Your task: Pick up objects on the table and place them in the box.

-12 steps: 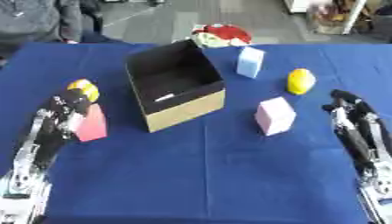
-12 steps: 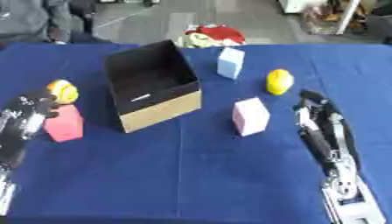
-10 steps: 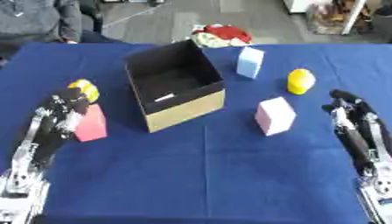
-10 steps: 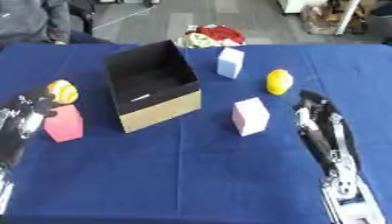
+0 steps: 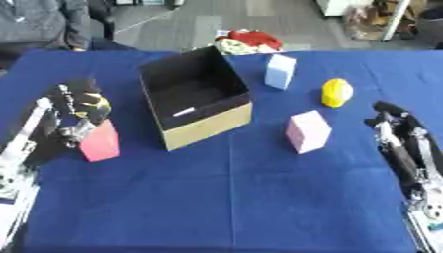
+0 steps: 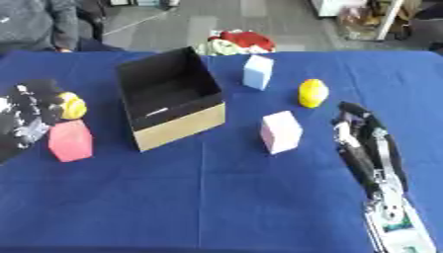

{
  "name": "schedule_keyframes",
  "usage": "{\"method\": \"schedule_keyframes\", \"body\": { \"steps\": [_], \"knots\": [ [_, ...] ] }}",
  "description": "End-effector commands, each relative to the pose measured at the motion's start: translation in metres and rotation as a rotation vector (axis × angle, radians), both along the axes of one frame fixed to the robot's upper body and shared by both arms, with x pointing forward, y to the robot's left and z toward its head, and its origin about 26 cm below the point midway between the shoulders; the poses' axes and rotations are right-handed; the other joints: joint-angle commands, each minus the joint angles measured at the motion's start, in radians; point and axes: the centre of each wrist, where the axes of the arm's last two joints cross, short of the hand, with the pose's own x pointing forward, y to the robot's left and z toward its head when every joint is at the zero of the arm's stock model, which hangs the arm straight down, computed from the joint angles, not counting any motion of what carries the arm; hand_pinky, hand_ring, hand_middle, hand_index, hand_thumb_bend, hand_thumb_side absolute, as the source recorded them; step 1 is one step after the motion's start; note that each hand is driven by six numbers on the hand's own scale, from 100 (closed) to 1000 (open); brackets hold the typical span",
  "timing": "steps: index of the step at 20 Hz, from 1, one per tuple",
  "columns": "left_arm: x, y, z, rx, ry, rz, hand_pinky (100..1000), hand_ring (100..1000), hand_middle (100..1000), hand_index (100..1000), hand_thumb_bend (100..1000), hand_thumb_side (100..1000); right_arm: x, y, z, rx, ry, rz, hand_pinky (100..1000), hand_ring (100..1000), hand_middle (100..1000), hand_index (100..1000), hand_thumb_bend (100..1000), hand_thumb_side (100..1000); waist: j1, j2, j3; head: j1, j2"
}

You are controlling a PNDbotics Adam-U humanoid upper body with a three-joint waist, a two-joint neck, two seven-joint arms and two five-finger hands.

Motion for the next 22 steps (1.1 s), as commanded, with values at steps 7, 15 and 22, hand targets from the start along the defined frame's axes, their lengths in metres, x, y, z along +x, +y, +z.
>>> {"method": "schedule_keyframes", "body": {
  "steps": [7, 15, 22],
  "knots": [
    [0.043, 0.015, 0.024, 0.549, 0.142, -0.075, 824, 766, 789, 918, 669, 391, 0.0, -0.005, 0.006, -0.043, -0.011, 0.015, 820, 718, 796, 818, 100, 551, 0.02, -0.034, -0.012, -0.002, 0.004],
    [0.068, 0.072, 0.053, 0.886, 0.229, -0.015, 836, 777, 800, 920, 634, 286, 0.001, 0.0, 0.006, -0.026, -0.012, 0.032, 821, 718, 797, 818, 100, 553, 0.006, -0.03, -0.036, 0.013, 0.004],
    [0.079, 0.086, 0.046, 1.005, 0.313, -0.051, 839, 781, 803, 922, 627, 263, 0.001, 0.001, 0.005, -0.024, -0.009, 0.032, 821, 718, 797, 818, 100, 556, 0.005, -0.031, -0.036, 0.008, 0.004]
  ]
}}
